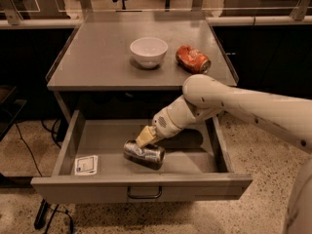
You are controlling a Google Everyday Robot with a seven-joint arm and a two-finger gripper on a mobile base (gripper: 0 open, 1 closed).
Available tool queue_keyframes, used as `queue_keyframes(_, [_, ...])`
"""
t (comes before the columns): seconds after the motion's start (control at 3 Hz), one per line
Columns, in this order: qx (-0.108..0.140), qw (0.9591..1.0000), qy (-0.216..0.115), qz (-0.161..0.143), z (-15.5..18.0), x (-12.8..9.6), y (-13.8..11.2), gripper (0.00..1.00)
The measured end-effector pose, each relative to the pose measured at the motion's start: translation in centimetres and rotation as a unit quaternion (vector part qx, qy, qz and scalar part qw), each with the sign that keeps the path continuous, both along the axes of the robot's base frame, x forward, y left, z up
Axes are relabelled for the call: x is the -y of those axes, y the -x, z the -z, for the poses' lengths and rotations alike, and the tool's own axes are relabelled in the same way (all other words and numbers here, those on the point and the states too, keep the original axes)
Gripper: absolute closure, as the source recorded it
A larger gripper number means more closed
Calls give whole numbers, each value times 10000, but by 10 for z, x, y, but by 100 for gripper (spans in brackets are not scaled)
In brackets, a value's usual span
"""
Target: Place redbull can into top drawer
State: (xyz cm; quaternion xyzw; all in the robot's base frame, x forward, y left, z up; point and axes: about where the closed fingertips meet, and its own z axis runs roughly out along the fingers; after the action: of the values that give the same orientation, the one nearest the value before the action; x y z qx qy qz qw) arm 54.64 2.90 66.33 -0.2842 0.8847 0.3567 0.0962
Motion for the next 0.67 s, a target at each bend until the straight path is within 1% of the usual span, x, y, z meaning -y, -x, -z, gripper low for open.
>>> queue_keyframes(0.33, [-44,10000,-14,-18,11,1,-4,100])
queue_keyframes(0.67, [-76,9999,-31,-83,24,0,-15,100])
